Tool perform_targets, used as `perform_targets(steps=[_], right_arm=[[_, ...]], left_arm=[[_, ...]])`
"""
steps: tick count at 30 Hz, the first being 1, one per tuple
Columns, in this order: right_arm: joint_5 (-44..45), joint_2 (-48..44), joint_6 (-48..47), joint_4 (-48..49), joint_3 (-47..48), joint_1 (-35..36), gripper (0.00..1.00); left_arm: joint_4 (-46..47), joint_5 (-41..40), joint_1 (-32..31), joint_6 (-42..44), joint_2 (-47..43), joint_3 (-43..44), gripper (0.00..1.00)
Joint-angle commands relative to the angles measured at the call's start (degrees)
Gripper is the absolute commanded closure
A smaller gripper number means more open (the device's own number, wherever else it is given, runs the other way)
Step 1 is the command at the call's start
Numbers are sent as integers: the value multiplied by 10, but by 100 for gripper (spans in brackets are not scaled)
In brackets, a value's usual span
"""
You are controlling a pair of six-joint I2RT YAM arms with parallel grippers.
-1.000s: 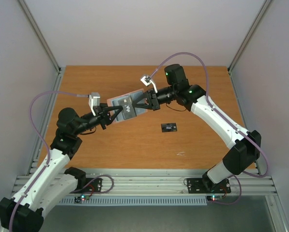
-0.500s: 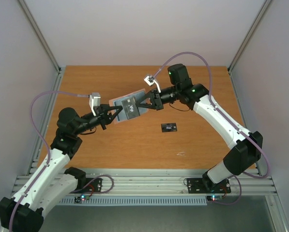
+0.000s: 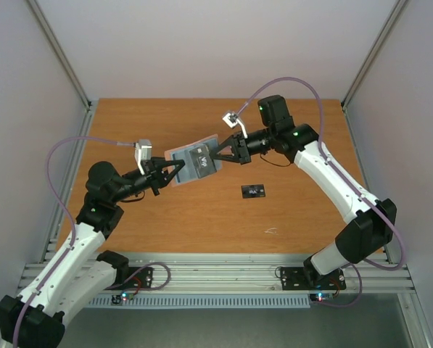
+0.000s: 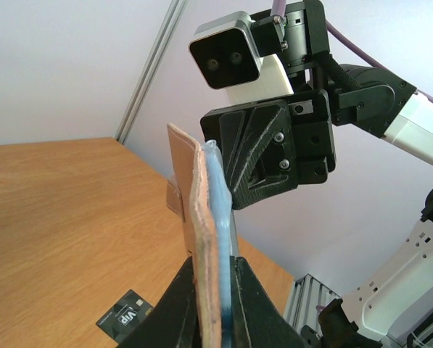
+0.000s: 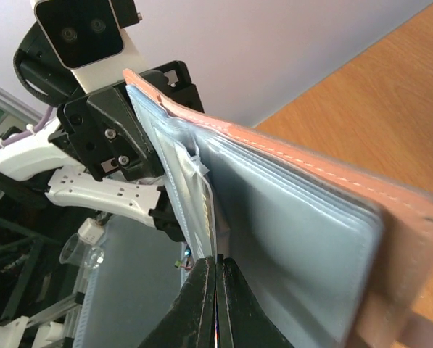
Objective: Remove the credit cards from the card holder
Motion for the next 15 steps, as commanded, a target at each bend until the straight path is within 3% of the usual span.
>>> perform_targets(steps=[1,11,15], right_arm=[[13,-27,-20,-23,10,-33,99],[21,-31,-49,-62,17,-51,99],[69,-28,-123,-166,58,-79,99]], left_arm=[[40,11,0,10,-5,5,100],[39,11,1,12,-5,5,100],[4,-15,0,26,-8,6,100]])
